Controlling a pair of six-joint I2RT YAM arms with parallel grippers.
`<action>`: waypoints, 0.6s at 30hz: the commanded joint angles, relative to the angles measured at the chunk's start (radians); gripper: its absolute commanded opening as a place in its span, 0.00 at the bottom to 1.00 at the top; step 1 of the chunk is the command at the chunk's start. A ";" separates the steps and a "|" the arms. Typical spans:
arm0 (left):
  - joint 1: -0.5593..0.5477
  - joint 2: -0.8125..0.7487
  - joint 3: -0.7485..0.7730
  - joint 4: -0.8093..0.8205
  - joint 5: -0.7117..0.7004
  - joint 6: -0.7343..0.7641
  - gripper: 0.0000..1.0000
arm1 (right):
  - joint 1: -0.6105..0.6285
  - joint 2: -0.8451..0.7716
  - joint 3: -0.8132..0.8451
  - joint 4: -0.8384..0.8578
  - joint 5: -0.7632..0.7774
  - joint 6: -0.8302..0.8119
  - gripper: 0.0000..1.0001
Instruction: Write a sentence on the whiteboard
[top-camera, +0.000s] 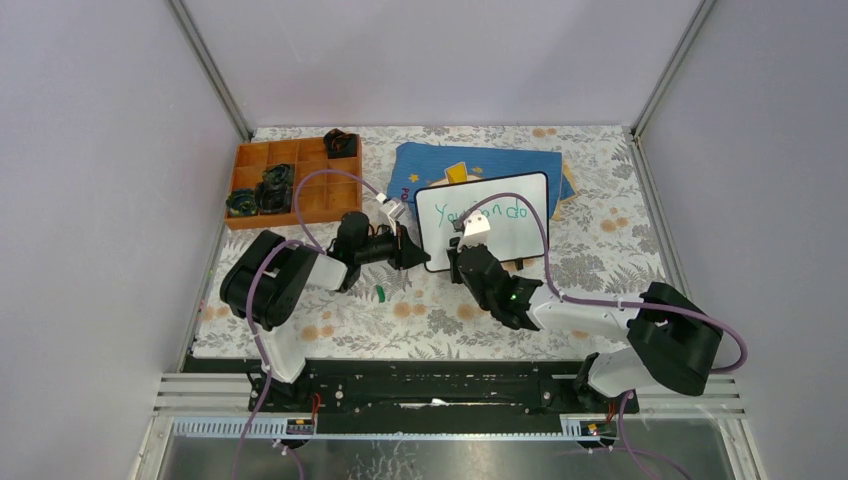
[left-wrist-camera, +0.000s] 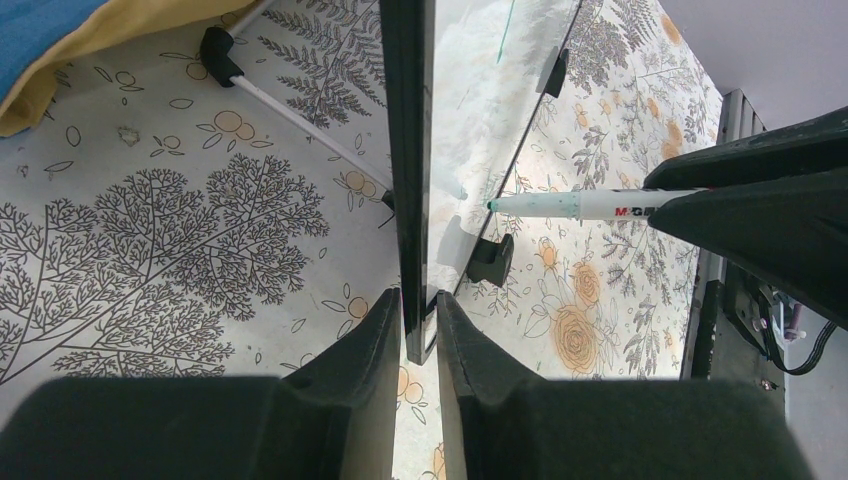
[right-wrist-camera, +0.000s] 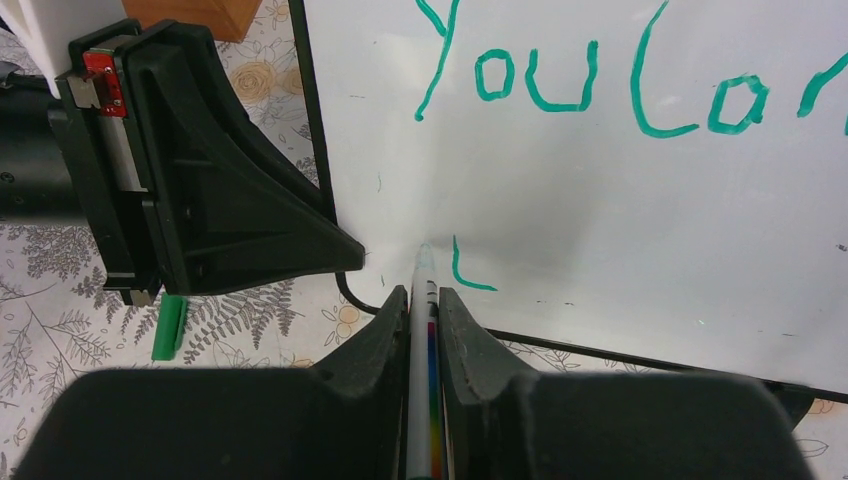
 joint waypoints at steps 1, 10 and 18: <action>0.004 -0.013 0.014 -0.038 -0.057 0.039 0.25 | -0.006 0.004 0.044 0.016 0.008 0.008 0.00; 0.004 -0.013 0.015 -0.038 -0.057 0.039 0.25 | -0.037 0.000 0.041 -0.028 0.025 0.030 0.00; 0.002 -0.013 0.015 -0.037 -0.057 0.039 0.25 | -0.054 -0.017 0.033 -0.046 0.037 0.035 0.00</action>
